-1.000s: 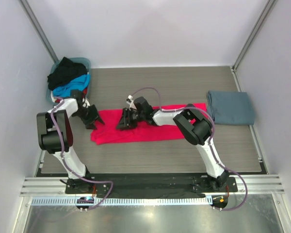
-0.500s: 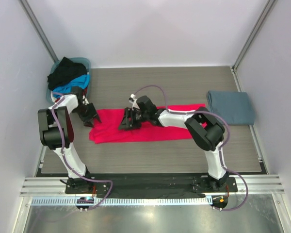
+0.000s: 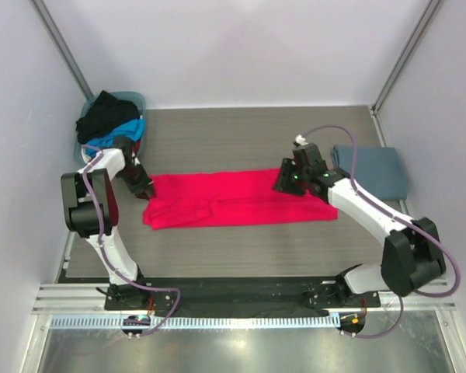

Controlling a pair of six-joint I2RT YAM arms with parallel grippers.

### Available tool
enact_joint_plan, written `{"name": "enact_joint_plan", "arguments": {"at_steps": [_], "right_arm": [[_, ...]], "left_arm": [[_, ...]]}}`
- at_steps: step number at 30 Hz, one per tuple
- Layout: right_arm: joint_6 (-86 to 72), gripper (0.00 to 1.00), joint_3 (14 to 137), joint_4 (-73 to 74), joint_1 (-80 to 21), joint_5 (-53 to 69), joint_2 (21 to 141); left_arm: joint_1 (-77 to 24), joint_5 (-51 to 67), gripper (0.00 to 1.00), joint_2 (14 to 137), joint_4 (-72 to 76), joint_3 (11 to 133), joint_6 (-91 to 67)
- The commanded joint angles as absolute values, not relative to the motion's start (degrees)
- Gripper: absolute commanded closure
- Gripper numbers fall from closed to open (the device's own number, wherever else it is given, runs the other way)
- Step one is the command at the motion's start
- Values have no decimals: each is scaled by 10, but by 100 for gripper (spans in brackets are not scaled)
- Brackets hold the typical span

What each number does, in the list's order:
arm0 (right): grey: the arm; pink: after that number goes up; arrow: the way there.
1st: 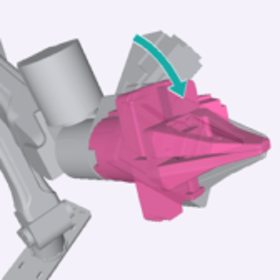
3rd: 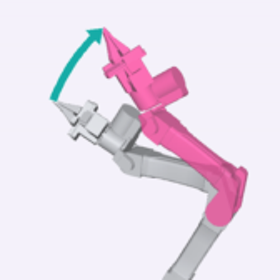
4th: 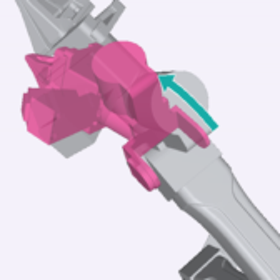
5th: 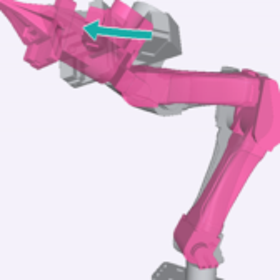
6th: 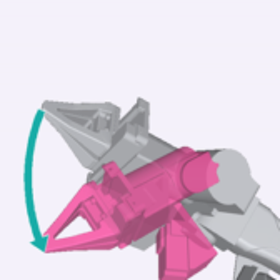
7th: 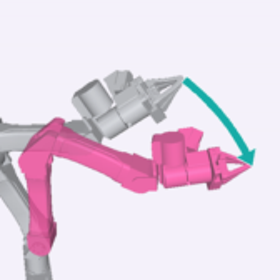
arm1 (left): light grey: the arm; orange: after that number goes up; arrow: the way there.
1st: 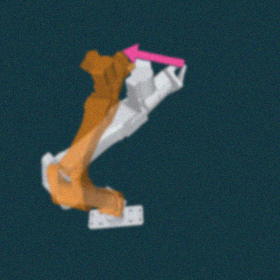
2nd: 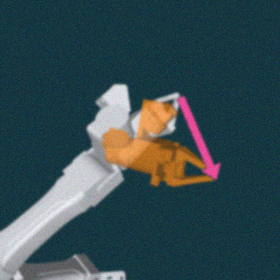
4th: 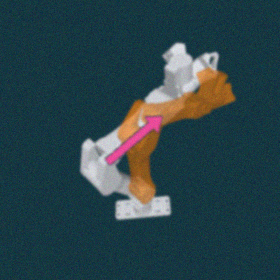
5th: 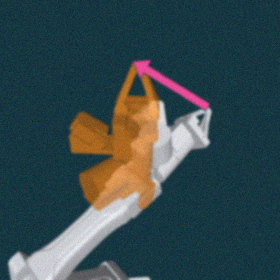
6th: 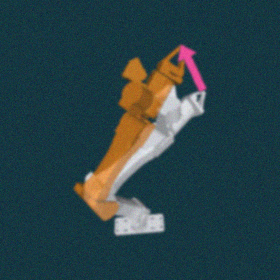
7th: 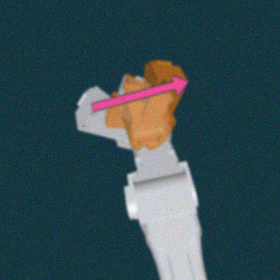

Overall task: Fold and stack the t-shirts
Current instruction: Fold the tshirt

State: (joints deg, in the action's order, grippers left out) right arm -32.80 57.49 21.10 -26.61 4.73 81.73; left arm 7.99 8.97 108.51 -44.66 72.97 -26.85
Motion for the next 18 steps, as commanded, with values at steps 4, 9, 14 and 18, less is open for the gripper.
{"name": "enact_joint_plan", "arguments": {"at_steps": [4, 9, 14, 18], "right_arm": [[-302, 56, 495, 387, -221, -80, 708], [-332, 56, 470, 410, -204, -144, 684], [-345, 61, 475, 412, -183, -149, 764], [-351, 64, 460, 378, -179, -148, 795]], "left_arm": [[85, 76, 79, 1121, -404, 767, -290], [85, 84, 93, 1152, -403, 801, -305], [85, 100, 99, 1193, -406, 852, -321], [84, 98, 100, 1214, -411, 888, -327]]}}
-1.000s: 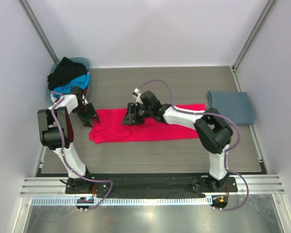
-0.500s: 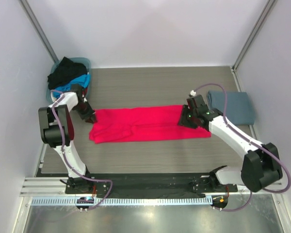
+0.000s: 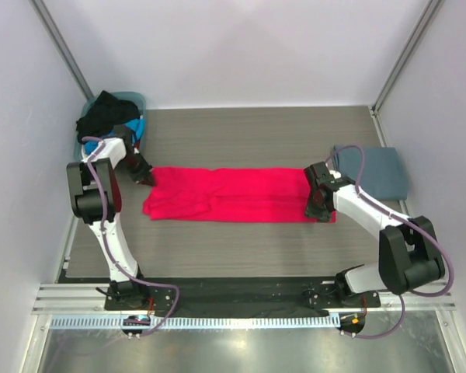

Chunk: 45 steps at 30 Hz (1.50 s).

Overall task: Fold and stack the t-shirts
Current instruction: Fold the tshirt

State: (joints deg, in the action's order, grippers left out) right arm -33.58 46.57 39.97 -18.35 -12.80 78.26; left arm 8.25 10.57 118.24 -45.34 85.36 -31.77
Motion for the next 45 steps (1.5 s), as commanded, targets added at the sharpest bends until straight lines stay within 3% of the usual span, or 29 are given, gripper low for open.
{"name": "enact_joint_plan", "arguments": {"at_steps": [1, 15, 17, 20, 26, 31, 38, 45], "right_arm": [[-352, 64, 459, 371, -178, -149, 802], [-358, 64, 454, 314, -171, -163, 869], [-359, 74, 453, 311, -171, -155, 884], [-366, 99, 444, 313, -171, -120, 887], [-402, 99, 403, 356, -227, -44, 822], [-461, 99, 404, 382, -390, -15, 784], [-503, 99, 436, 384, -470, -25, 799], [-515, 99, 506, 374, -582, -32, 873]], "left_arm": [[85, 98, 100, 1220, -418, 897, -328], [81, 104, 100, 1263, -434, 969, -337], [77, 103, 100, 1267, -433, 973, -338], [71, 102, 100, 1275, -433, 979, -342], [49, 92, 100, 1288, -433, 1005, -347], [29, 62, 100, 1283, -429, 998, -366], [24, 14, 100, 1166, -332, 860, -398], [-66, -50, 100, 1191, -354, 941, -350]]}}
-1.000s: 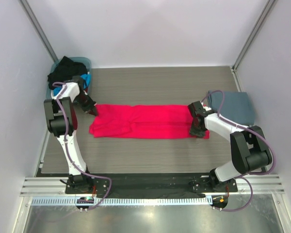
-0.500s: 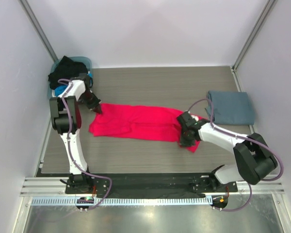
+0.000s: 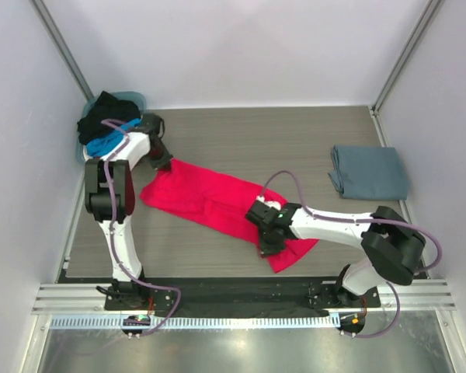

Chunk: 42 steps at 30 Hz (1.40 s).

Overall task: Fold and stack the t-shirts
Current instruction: Fold the tshirt

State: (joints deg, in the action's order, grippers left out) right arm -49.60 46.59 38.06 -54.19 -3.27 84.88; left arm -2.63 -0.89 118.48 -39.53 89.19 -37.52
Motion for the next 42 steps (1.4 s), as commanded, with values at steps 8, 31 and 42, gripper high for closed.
{"name": "enact_joint_plan", "arguments": {"at_steps": [8, 31, 42], "right_arm": [[-479, 99, 611, 303, -671, -36, 970], [-379, 36, 801, 257, -510, 68, 983], [-330, 47, 855, 228, -315, 179, 1099]], "left_arm": [[-119, -28, 100, 1315, -345, 1081, -353], [-40, 77, 37, 1539, -163, 1444, -486], [-46, 89, 27, 1348, -227, 1300, -440]]}}
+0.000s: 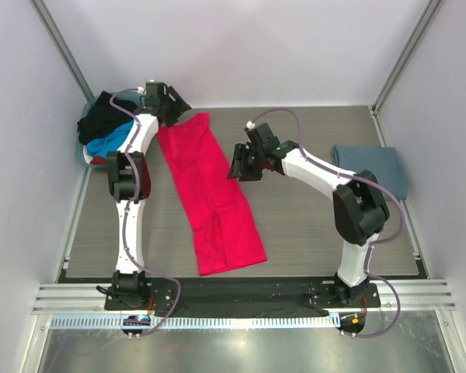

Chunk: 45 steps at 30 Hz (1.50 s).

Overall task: Fold and stack the t-shirts
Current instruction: Fold the tshirt

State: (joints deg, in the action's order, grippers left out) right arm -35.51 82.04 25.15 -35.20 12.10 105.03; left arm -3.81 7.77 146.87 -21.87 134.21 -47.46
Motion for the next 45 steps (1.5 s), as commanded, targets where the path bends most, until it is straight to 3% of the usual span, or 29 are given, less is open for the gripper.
{"name": "enact_joint_plan", "arguments": {"at_steps": [1, 6, 14, 22, 26, 28, 30, 35, 45], "right_arm": [[-330, 47, 865, 222, -305, 186, 1114], [-330, 45, 965, 185, -255, 235, 1234], [-364, 45, 1170, 165, -242, 318, 1408], [-450, 48, 1228, 85, -245, 352, 1500], [-493, 60, 1243, 41, -245, 344, 1533], [-509, 80, 1242, 21, -243, 336, 1540], [-523, 99, 1234, 3, -239, 319, 1540], [-540, 99, 1141, -77, -206, 296, 1477], [-545, 99, 827, -228, -111, 273, 1320]], "left_arm": [[-51, 90, 27, 1327, -234, 1282, -433], [-64, 96, 26, 1179, -300, 1155, -396], [-77, 90, 26, 960, -323, 855, -398], [-77, 58, 27, 799, -323, 656, -390], [-77, 51, 27, 748, -337, 608, -383], [-76, 48, 27, 734, -349, 592, -380], [-76, 51, 27, 728, -356, 585, -375], [-77, 68, 27, 730, -350, 558, -371], [-95, 89, 27, 765, -284, 510, -394]]}}
